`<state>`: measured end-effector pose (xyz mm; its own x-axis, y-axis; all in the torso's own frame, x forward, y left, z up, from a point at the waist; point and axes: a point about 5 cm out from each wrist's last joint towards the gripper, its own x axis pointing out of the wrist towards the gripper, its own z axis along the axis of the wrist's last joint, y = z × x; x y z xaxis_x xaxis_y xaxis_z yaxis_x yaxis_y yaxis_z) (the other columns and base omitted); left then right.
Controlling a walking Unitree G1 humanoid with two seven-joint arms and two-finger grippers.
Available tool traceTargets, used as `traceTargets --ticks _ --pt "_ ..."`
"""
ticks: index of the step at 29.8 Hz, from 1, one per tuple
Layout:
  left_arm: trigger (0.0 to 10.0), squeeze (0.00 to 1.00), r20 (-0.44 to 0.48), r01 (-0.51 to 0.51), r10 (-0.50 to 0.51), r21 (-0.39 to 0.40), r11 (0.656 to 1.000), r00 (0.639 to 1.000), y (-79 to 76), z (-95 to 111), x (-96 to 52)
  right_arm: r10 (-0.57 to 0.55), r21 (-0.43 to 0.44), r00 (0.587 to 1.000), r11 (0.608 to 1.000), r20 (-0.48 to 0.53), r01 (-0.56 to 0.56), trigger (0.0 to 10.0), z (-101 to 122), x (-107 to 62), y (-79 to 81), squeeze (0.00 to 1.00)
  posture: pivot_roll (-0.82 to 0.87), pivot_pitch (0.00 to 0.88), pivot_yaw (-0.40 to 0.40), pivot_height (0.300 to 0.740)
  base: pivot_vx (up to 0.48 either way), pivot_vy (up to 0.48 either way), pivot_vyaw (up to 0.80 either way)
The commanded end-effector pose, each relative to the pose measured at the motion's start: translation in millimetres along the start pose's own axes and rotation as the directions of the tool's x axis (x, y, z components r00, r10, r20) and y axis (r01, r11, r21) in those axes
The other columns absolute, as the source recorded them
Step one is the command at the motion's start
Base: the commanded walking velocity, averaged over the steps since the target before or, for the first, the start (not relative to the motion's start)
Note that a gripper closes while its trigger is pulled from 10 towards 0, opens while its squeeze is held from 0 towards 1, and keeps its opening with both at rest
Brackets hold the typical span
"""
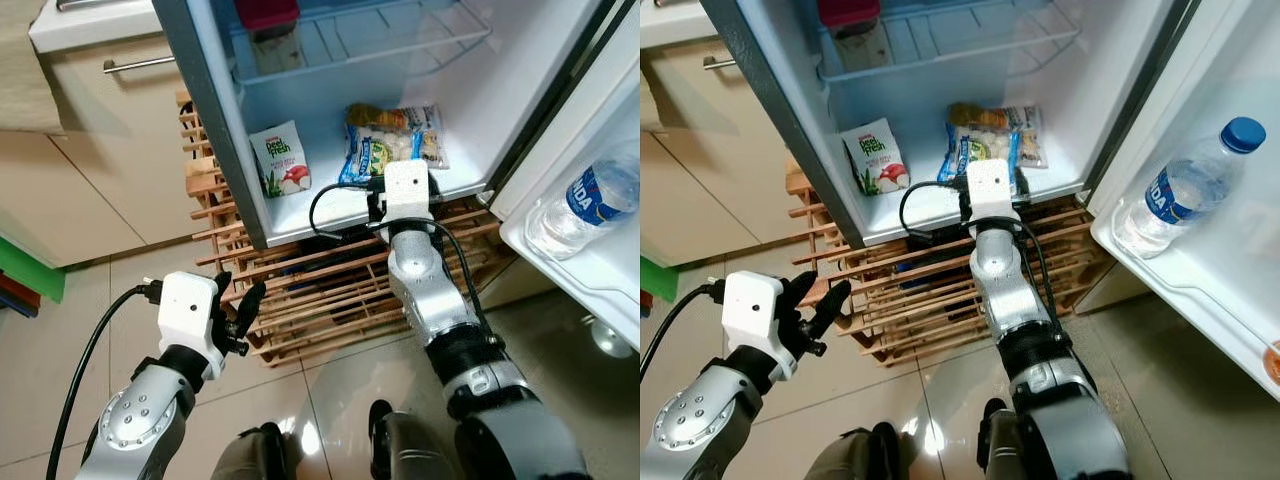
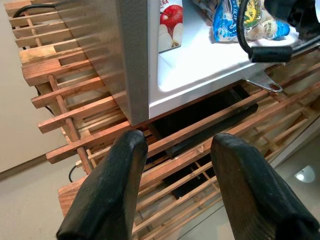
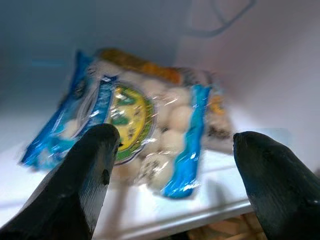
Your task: Restocking fridge
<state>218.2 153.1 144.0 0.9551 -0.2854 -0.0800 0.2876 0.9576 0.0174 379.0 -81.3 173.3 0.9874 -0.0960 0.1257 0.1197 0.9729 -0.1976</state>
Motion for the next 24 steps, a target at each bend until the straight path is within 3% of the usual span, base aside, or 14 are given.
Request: traceTargets --ticks 1,6,11,18,24 --pt "10.0 0.00 -0.014 -0.002 0.002 -0.003 1.000 1.000 -0.5 -1 -3.7 -0.015 -0.002 1.000 1.000 -0.016 0.014 10.0 -5 -1.8 1.2 0.00 -0.04 0.242 0.026 0.736 0.000 0.000 0.00" --pt "10.0 0.00 -0.018 -0.003 0.003 -0.016 1.000 1.000 -1.8 0 -3.3 -0.065 -0.020 0.995 0.998 -0.071 0.064 10.0 -11 -0.3 0.1 0.00 -0.04 0.244 0.026 0.736 0.000 0.000 0.00" --pt "10.0 0.00 -0.018 0.002 -0.002 -0.025 1.000 1.000 -3.6 0 -1.6 -0.080 0.023 0.992 0.996 -0.096 0.082 10.0 -7 -1.8 3.0 0.00 -0.05 0.250 0.025 0.736 0.000 0.000 0.00" --pt "10.0 0.00 -0.018 -0.001 0.000 -0.035 0.999 1.000 -4.9 0 2.0 -0.158 -0.008 0.977 0.987 -0.141 0.158 10.0 -14 -2.4 -0.7 0.00 -0.06 0.253 0.024 0.736 0.000 0.000 0.00" --pt "10.0 0.00 -0.016 -0.006 0.006 -0.043 0.999 1.000 -5.7 0 3.3 -0.192 0.044 0.956 0.977 -0.221 0.206 10.0 -23 -5.0 -4.5 0.00 -0.06 0.260 0.016 0.736 0.000 0.000 0.00"
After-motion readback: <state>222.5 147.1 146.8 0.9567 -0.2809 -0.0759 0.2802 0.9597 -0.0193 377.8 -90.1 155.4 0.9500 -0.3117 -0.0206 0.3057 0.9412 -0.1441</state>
